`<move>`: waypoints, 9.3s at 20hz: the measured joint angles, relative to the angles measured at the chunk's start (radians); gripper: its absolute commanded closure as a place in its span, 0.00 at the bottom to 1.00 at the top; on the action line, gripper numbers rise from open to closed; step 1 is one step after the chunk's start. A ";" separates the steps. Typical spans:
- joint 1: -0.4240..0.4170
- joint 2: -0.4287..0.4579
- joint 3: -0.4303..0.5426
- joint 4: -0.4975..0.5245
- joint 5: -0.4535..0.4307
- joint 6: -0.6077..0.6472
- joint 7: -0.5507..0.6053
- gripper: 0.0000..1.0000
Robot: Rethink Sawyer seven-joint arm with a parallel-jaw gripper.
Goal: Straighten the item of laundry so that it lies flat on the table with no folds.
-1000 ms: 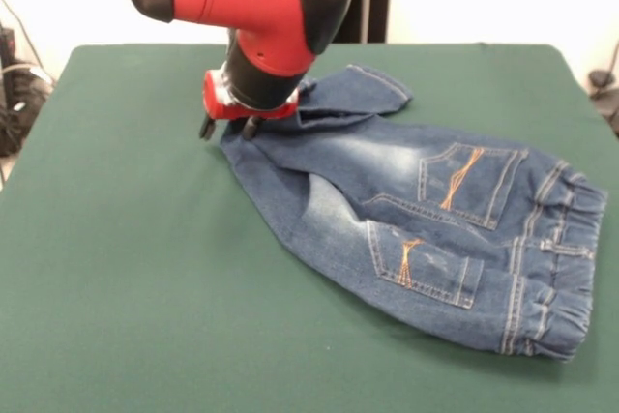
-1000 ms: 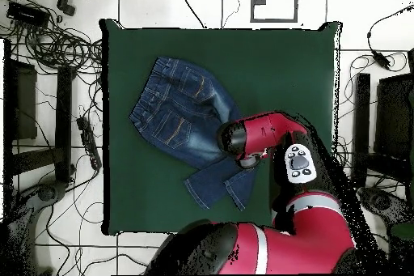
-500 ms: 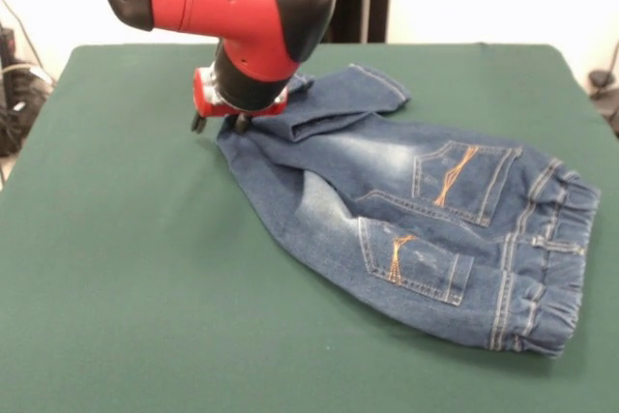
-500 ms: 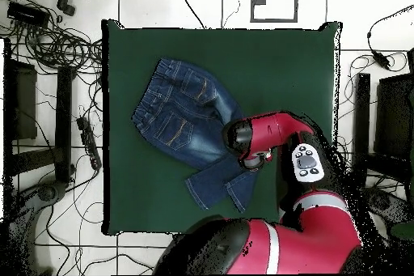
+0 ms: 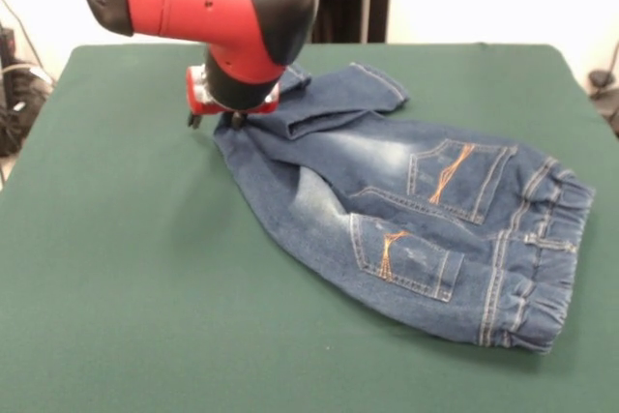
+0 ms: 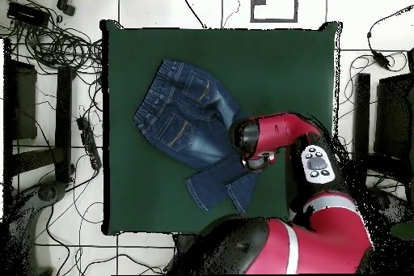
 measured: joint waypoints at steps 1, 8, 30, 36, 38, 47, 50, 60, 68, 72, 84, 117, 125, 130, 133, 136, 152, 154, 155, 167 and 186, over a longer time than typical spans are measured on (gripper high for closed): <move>-0.012 0.002 0.007 0.000 0.004 0.006 -0.001 0.00; -0.058 0.008 0.030 0.000 0.013 0.047 -0.013 0.00; -0.071 0.028 0.037 -0.001 0.012 0.100 -0.013 0.00; -0.074 0.030 0.043 0.000 0.014 0.100 -0.013 1.00; -0.074 0.032 0.045 0.002 0.017 0.101 -0.013 1.00; -0.073 0.036 0.050 0.003 0.019 0.110 -0.013 1.00; -0.072 0.035 0.050 0.003 0.018 0.110 -0.013 1.00; -0.018 0.014 0.051 0.030 -0.098 0.081 -0.013 1.00; -0.016 -0.049 0.051 0.085 -0.271 -0.071 -0.027 1.00; -0.044 -0.079 0.051 0.102 -0.331 -0.169 -0.039 1.00; -0.129 -0.144 0.081 0.127 -0.378 -0.260 -0.113 1.00; -0.796 -0.064 0.586 0.284 -0.182 -0.336 -0.767 1.00; -0.745 -0.072 0.584 0.290 -0.210 -0.326 -0.767 0.00; -0.726 -0.078 0.584 0.293 -0.216 -0.313 -0.767 0.00; -0.717 -0.079 0.582 0.292 -0.224 -0.313 -0.767 0.00; -0.708 -0.084 0.578 0.293 -0.234 -0.313 -0.767 0.00; -0.340 -0.379 0.388 0.359 -0.285 -0.314 -0.739 0.00; -0.308 -0.409 0.365 0.373 -0.250 -0.314 -0.726 0.00; -0.287 -0.426 0.348 0.381 -0.220 -0.314 -0.712 0.00; -0.222 -0.413 0.170 0.418 -0.044 -0.314 -0.591 0.00; -0.103 -0.175 -0.026 0.413 0.019 -0.331 -0.516 0.00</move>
